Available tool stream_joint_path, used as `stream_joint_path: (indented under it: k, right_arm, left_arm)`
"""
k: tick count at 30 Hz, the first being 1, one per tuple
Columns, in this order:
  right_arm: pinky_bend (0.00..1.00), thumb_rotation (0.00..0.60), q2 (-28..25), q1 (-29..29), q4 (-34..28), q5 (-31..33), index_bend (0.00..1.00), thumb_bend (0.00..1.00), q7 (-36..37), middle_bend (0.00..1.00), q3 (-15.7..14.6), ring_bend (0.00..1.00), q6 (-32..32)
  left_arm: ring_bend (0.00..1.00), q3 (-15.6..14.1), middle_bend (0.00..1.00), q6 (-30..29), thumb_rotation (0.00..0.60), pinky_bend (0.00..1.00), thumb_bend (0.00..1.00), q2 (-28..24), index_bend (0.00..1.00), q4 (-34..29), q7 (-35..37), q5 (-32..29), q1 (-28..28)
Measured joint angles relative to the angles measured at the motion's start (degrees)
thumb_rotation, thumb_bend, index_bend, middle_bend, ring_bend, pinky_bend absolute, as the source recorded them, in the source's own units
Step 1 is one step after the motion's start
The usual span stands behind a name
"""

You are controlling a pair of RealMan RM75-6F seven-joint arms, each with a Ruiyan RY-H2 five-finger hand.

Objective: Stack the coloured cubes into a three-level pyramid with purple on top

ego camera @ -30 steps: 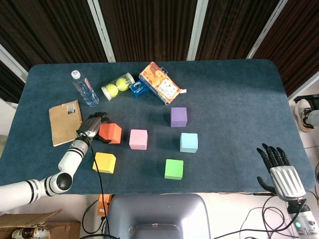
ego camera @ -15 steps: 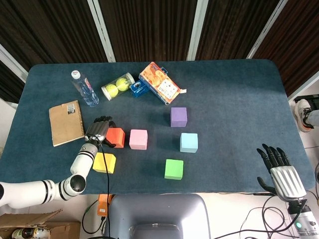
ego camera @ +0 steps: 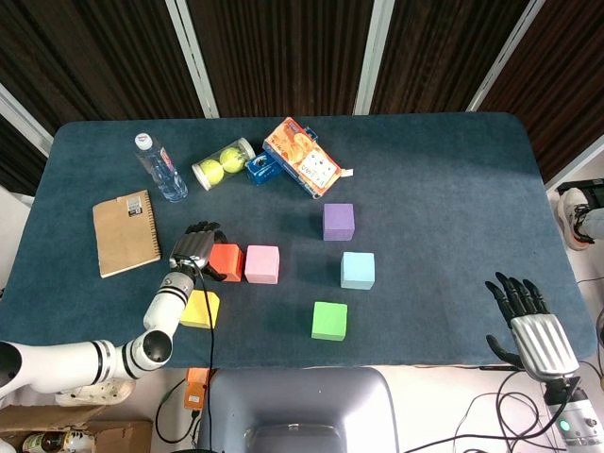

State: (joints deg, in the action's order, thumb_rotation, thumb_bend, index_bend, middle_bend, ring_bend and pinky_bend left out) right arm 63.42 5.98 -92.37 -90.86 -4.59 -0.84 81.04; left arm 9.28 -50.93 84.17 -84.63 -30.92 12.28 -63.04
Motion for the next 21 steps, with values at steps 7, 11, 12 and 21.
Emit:
stream_joint_path:
  k: [7,11,12,21]
  right_arm:
    - [0.0,0.6,-0.2,-0.1,0.0,-0.1,0.0,0.25,0.2,0.0,-0.1,0.0,0.0]
    - [0.0,0.6,-0.2,-0.1,0.0,-0.1,0.0,0.25,0.3,0.0,-0.1,0.0,0.1]
    - [0.0,0.6,-0.2,-0.1,0.0,-0.1,0.0,0.25,0.3,0.0,0.0,0.0,0.1]
    - [0.0,0.6,-0.3,-0.1,0.0,-0.1,0.0,0.25,0.5,0.0,0.0,0.0,0.3]
  left_arm:
    - [0.01,0.7,0.11,-0.7,0.6,0.08,0.27,0.8,0.5,0.0,-0.9,-0.6,-0.2]
    - [0.01,1.2,0.12,-0.2,0.6,0.08,0.27,1.3,0.5,0.8,-1.1,-1.4,-0.3]
    - [0.01,1.4,0.12,-0.2,0.6,0.08,0.27,1.3,0.5,0.9,-1.2,-1.6,-0.3]
    - [0.01,1.9,0.12,-0.2,0.6,0.08,0.27,2.3,0.5,1.6,-1.9,-2.1,-0.5]
